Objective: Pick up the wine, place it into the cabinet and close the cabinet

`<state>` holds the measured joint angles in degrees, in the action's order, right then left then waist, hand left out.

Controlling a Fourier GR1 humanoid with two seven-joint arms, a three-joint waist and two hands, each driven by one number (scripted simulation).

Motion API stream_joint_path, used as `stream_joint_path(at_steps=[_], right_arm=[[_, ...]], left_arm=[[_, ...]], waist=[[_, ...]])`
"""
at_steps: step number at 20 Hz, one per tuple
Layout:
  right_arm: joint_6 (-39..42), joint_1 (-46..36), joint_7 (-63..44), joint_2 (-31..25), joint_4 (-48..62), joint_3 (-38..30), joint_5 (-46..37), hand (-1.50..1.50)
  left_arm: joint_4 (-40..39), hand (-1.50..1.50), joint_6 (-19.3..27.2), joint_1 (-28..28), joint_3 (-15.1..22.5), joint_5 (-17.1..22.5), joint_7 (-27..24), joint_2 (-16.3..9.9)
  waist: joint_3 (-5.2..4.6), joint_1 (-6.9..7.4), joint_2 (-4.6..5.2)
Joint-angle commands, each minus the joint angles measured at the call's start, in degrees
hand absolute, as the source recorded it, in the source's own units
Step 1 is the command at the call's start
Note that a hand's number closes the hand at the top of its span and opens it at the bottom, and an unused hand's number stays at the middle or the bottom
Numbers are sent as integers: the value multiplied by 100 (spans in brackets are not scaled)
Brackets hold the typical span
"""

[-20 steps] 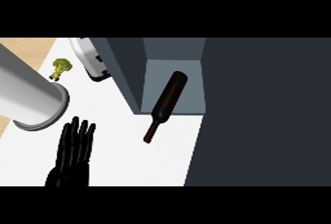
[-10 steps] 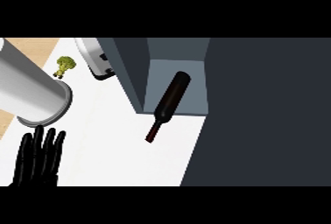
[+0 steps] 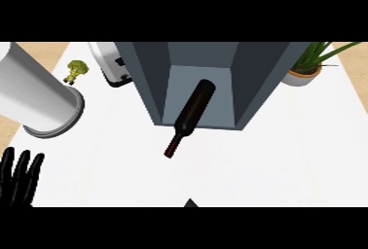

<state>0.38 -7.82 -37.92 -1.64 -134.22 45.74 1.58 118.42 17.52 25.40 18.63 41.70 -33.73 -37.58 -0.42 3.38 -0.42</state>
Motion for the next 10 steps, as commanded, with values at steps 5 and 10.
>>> stream_joint_path(at_steps=[5, 10], right_arm=[[-1661, -2367, 6, 153, 1427, 64, 416, 150], [-2186, -4100, -117, 160, 2538, -526, 1292, 150]], left_arm=[[169, -150, -621, 247, -757, 506, 0, -375], [-31, -150, -1018, 314, -1076, 774, 52, -491]], waist=[[9, 118, 44], [16, 115, 57]])
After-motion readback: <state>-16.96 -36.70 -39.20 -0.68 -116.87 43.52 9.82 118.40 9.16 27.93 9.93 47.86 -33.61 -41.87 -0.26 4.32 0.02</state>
